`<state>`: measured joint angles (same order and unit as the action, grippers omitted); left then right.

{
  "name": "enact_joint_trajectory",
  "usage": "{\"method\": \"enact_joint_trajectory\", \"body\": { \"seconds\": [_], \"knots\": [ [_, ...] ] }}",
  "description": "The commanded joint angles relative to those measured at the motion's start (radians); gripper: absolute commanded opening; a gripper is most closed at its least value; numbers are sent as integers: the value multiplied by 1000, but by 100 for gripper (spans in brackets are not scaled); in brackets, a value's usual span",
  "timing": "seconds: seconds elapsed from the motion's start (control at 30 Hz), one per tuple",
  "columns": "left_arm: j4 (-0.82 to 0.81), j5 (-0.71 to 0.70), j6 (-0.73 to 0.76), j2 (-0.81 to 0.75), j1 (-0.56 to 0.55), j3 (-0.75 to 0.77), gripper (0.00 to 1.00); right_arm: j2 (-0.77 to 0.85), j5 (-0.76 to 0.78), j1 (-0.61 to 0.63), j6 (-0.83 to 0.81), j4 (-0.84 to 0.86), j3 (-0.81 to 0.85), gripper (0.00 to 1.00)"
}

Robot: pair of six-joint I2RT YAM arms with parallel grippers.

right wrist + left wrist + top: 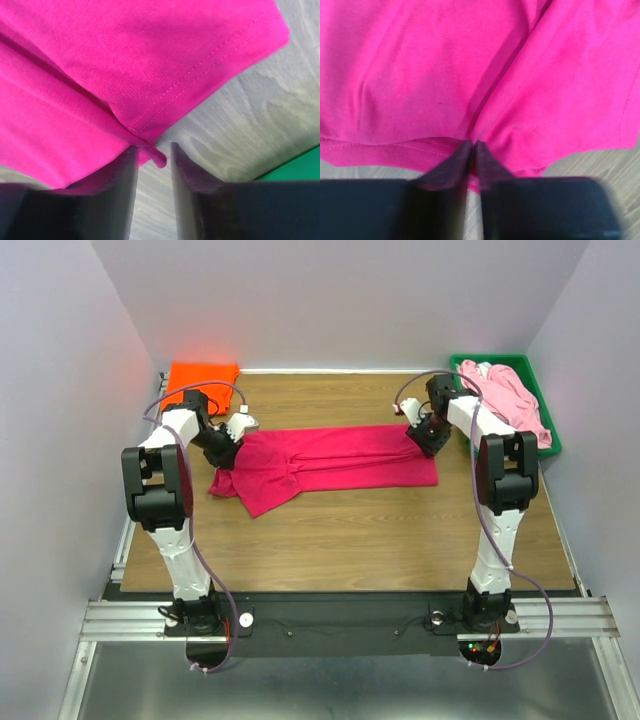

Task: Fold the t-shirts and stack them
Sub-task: Fold the tshirt

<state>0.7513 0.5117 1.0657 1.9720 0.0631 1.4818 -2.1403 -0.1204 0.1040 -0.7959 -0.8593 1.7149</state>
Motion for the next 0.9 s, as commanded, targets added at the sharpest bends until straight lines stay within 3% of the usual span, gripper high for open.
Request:
{"method": "enact_joint_trajectory", "body": {
  "seconds": [0.0,0.07,0.13,0.17,0.4,0.73,0.87],
  "knots": [
    [-1,16,-24,-22,21,17,30,19,-16,-20,59,-1,48,51],
    [5,33,-29,-50,38,6,46,42,-41,-32,95,-4,64,57],
    [8,48,-41,-110,52,-24,48,81,-76,-62,141,-4,65,61],
    [5,62,-44,-133,61,-40,55,92,-88,-84,156,-13,63,61],
    [-38,102,-81,-291,130,-253,56,186,-272,-156,308,-78,-91,61],
    [-208,105,-187,-248,132,-386,56,157,-354,-167,445,29,-250,59],
    [-231,97,-188,-234,132,-419,48,120,-354,-167,469,48,-250,59]
  ]
}}
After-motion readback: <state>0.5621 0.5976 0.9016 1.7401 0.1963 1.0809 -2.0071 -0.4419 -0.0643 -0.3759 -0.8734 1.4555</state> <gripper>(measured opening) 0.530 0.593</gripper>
